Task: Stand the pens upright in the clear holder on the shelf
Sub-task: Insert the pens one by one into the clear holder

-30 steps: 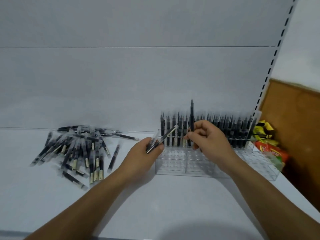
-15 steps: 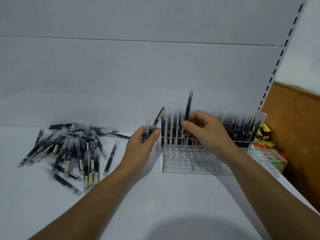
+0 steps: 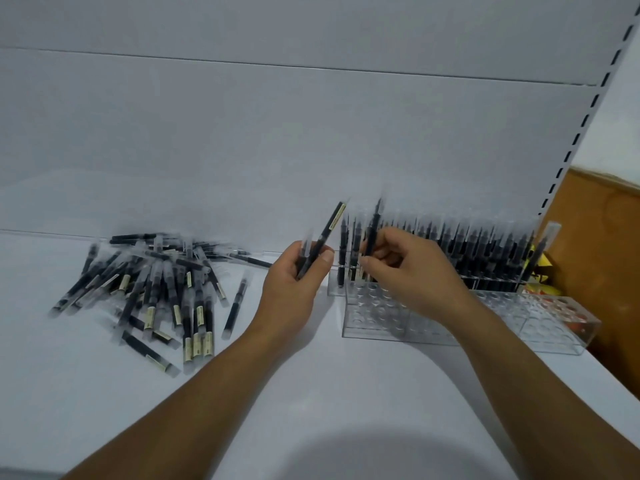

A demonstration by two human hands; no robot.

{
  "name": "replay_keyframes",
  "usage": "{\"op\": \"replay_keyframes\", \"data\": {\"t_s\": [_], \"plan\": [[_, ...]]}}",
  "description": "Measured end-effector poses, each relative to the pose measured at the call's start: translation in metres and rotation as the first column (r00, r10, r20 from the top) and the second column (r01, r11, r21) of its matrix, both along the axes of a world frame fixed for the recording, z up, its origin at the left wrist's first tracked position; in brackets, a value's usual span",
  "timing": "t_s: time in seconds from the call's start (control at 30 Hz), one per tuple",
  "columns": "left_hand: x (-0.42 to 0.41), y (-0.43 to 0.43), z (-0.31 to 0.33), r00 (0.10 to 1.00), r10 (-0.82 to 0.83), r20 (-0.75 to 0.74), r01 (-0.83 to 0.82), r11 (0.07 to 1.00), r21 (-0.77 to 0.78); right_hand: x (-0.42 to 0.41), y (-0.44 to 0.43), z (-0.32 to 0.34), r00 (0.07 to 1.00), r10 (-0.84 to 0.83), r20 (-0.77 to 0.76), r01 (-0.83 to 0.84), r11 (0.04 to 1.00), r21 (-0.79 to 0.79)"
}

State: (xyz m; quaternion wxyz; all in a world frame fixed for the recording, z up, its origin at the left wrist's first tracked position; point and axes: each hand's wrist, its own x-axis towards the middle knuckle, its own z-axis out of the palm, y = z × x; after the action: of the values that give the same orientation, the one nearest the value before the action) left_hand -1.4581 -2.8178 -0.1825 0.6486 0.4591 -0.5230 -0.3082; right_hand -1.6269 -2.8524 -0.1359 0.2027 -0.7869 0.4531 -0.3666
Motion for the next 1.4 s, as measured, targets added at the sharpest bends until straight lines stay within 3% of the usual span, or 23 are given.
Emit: {"op": "replay_keyframes", "data": {"t_s": [0.13,0.57,0.7,1.07,1.23,1.3,1.4], "plan": [[0.000,-0.001,-0.002,0.999,-0.004,0.033,0.005,1.000,-0.029,-0.001,0.001,-0.004,1.000,0.004,-0.001,-0.004,1.000,0.002],[0.001,-0.001,-0.006,0.995,0.016,0.103,-0.009,0.998,-0.069,0.002,0.001,-0.009,0.948,-0.074,-0.308,0.049,0.995,-0.089],[0.001,-0.002,-0.007,0.995,0.014,0.096,-0.007,0.997,-0.073,0.001,-0.001,-0.012,0.940,-0.077,-0.334,0.053,0.995,-0.080],[-0.004,0.003,-0.005,0.988,-0.061,0.143,0.075,0.992,-0.097,-0.012,0.001,-0.013,0.995,-0.056,-0.079,0.052,0.997,-0.059],[-0.003,0.005,-0.005,0.986,-0.063,0.156,0.079,0.992,-0.101,-0.012,0.005,-0.009,0.990,-0.097,-0.102,0.083,0.988,-0.130],[-0.003,0.005,-0.006,0.984,-0.049,0.172,0.067,0.993,-0.099,-0.014,0.008,-0.006,0.994,-0.104,-0.045,0.094,0.980,-0.173],[-0.004,0.006,-0.006,0.978,-0.045,0.202,0.065,0.993,-0.094,-0.011,0.014,-0.005,0.989,0.075,0.130,-0.064,0.994,-0.092]]}}
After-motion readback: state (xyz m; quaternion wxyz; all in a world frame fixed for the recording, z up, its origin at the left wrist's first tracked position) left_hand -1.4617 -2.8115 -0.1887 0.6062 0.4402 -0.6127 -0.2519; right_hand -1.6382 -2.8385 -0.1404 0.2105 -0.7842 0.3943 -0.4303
